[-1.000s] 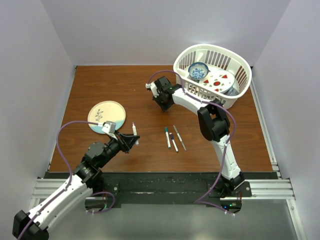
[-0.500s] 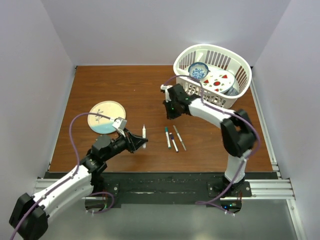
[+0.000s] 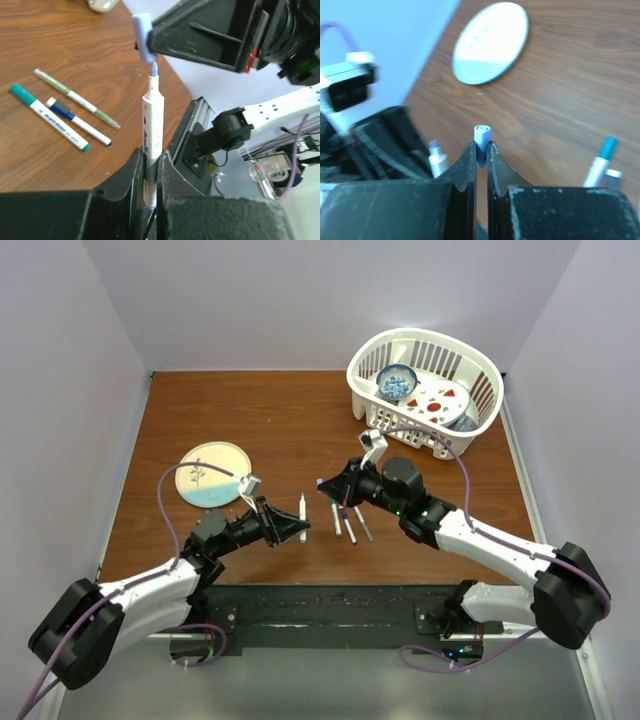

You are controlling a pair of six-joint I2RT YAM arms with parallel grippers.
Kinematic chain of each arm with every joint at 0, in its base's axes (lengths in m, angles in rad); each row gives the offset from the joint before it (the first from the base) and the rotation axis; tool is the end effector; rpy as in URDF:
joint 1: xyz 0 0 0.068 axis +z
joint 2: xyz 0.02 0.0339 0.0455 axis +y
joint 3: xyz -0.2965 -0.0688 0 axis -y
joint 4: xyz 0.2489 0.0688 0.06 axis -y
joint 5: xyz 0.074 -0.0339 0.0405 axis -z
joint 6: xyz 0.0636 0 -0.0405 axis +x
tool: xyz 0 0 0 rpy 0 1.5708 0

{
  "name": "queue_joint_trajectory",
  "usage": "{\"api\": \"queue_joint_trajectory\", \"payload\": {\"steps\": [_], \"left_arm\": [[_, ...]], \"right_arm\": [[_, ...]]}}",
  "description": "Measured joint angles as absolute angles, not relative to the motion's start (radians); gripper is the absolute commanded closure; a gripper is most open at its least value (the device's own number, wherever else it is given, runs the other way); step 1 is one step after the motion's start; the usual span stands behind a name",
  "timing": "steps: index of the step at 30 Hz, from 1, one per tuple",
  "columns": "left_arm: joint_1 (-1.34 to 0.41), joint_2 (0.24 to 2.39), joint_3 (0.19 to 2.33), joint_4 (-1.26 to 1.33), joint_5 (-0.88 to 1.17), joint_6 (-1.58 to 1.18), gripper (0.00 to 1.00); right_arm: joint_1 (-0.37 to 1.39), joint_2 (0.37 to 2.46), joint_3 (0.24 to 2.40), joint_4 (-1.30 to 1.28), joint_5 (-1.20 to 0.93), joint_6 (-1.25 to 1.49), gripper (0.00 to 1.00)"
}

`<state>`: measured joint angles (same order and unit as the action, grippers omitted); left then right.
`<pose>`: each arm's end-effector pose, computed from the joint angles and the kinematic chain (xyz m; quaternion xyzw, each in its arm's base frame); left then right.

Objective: Insert the pens into the pen caps

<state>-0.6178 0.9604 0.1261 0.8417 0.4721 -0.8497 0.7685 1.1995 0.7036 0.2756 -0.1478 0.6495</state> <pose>0.1400 -0.1350 0.2133 0.0856 0.6996 -0.5844 0.4021 0.2045 0.2107 0.2942 -0.0924 0.7743 0.4496 0.4356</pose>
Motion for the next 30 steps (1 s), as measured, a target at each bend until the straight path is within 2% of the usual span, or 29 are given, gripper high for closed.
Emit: {"api": "queue_joint_trajectory", "payload": {"steps": [9, 30], "left_arm": [[-0.618, 1.048, 0.070, 1.057, 0.511, -0.942, 1.00], [-0.618, 1.036, 0.070, 1.081, 0.528, -0.958, 1.00]], "right_arm": [[0.833, 1.154, 0.661, 0.399, -0.062, 0.727, 1.00], [0.905, 1.204, 0.702, 0.410, -0.035, 0.741, 1.00]]}}
